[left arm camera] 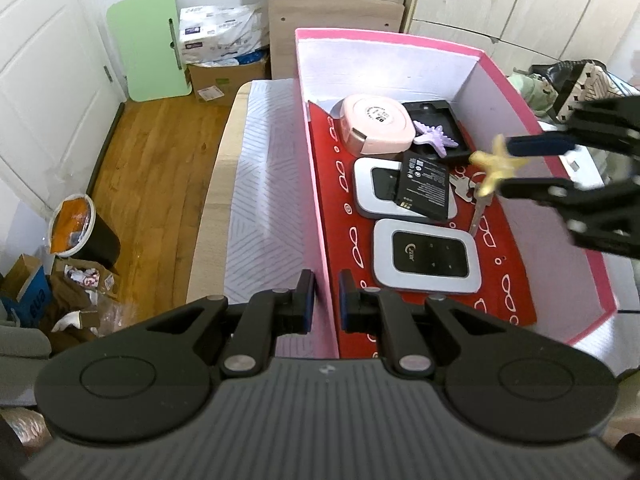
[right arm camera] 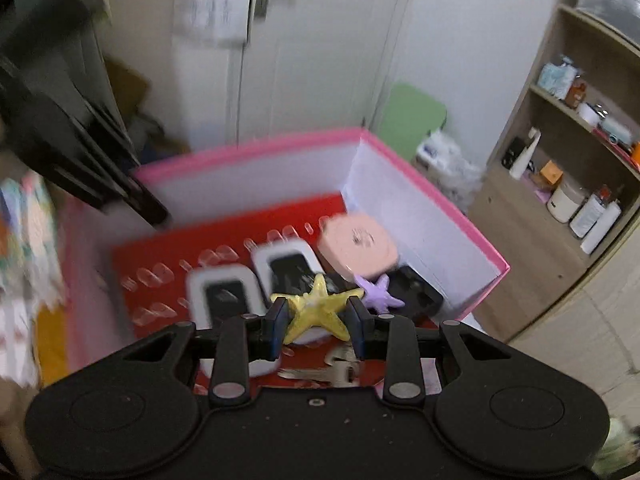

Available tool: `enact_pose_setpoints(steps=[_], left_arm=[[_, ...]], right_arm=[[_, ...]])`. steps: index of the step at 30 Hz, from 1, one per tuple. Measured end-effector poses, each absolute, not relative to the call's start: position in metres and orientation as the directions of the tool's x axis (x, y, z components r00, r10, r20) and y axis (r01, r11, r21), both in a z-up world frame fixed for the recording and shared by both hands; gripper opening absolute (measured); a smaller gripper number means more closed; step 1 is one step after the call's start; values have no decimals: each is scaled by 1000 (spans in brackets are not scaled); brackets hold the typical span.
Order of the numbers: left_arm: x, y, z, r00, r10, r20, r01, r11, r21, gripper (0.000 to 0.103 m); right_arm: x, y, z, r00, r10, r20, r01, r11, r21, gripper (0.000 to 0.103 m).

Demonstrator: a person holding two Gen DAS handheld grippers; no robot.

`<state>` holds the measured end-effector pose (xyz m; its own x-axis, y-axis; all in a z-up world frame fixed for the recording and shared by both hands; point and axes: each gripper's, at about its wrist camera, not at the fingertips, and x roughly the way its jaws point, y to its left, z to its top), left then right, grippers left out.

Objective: Organize rigid objects
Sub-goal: 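Drop the yellow starfish into the box beside the keys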

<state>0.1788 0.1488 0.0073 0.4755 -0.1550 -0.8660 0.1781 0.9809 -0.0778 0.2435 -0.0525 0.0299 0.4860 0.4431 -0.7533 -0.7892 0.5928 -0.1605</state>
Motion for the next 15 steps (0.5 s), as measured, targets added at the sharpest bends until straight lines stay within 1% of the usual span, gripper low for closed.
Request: enact_pose_setpoints(steps=[1, 2, 5, 7, 10, 15], left_arm=[[178, 149, 7, 476, -160, -865, 186, 979, -78, 10], [178, 148, 7, 476, -164, -864, 192, 978, -80, 10], [179, 150, 7, 475, -174, -863, 205, 975, -84, 10], [180, 152, 7, 472, -183, -862, 211, 973, -90, 10], [180, 153, 7, 472, -194, -860, 219, 971, -99, 10], [179, 156, 6, 475, -210, -855, 229, 967, -110, 11]], right_arm=[[247, -49, 26, 477, 419, -773, -792, 586, -171, 9], [251, -46, 23, 462, 405, -789, -799, 576, -173, 8], [258, -37, 15, 442, 341, -830, -804, 561, -198, 9], [261, -36, 14, 459, 316, -830, -793, 567, -223, 9], [262, -48, 25, 478, 348, -807, -757, 629, -177, 9], [244, -93, 55, 544, 439, -715, -657, 753, -38, 10]])
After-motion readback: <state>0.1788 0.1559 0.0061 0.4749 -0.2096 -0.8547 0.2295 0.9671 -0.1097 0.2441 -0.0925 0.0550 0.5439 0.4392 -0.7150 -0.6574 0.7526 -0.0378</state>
